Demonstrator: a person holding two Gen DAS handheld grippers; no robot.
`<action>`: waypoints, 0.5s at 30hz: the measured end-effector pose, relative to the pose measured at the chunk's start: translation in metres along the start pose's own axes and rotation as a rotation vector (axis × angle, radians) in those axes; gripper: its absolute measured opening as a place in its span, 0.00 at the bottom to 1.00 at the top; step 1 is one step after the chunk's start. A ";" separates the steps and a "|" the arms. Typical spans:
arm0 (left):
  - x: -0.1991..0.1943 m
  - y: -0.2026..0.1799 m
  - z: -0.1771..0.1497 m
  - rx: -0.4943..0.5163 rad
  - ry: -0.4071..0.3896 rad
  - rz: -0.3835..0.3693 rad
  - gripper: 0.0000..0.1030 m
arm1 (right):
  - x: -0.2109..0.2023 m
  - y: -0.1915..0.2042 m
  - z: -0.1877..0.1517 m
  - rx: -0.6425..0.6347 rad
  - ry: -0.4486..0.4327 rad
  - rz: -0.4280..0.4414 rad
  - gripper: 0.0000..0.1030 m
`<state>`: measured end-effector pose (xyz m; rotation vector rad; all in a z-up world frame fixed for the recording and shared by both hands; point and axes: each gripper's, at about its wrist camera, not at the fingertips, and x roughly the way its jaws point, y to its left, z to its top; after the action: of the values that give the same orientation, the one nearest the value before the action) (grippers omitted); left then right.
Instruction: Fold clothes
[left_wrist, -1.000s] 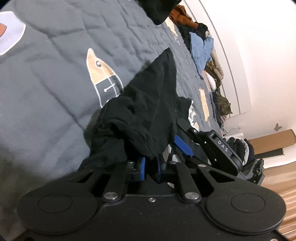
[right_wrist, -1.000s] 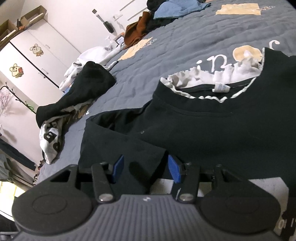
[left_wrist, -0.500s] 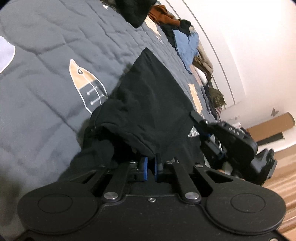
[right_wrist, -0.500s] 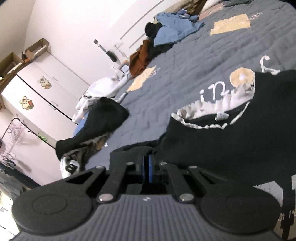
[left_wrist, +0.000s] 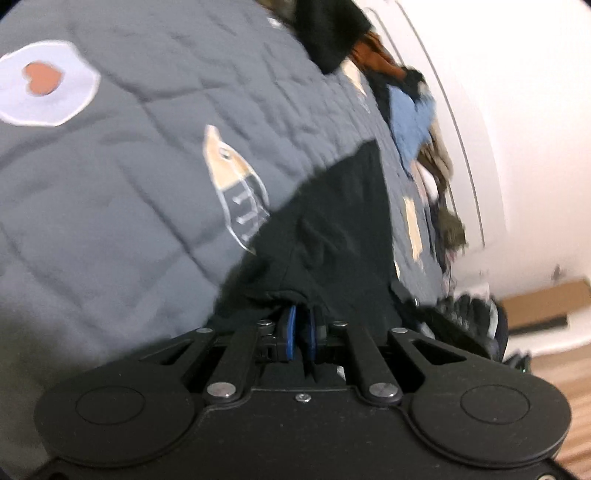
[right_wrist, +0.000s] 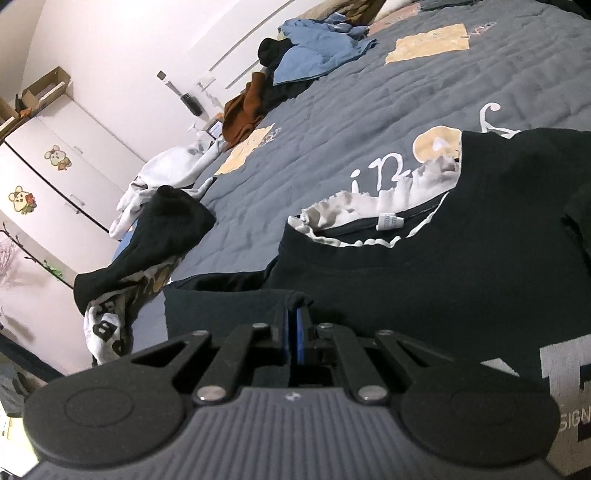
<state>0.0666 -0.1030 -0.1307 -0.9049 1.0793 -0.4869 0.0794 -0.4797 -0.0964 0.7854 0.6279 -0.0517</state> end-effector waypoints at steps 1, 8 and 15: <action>0.001 0.002 0.002 -0.016 -0.003 -0.006 0.09 | 0.000 0.001 -0.001 -0.003 0.005 0.003 0.04; -0.006 0.002 0.010 -0.056 -0.038 -0.035 0.36 | -0.003 0.005 -0.007 0.003 0.013 0.009 0.04; -0.010 0.002 0.011 -0.062 -0.054 -0.021 0.41 | -0.005 0.002 -0.007 0.013 0.009 0.008 0.04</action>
<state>0.0721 -0.0907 -0.1252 -0.9798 1.0416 -0.4455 0.0719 -0.4745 -0.0961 0.8007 0.6337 -0.0451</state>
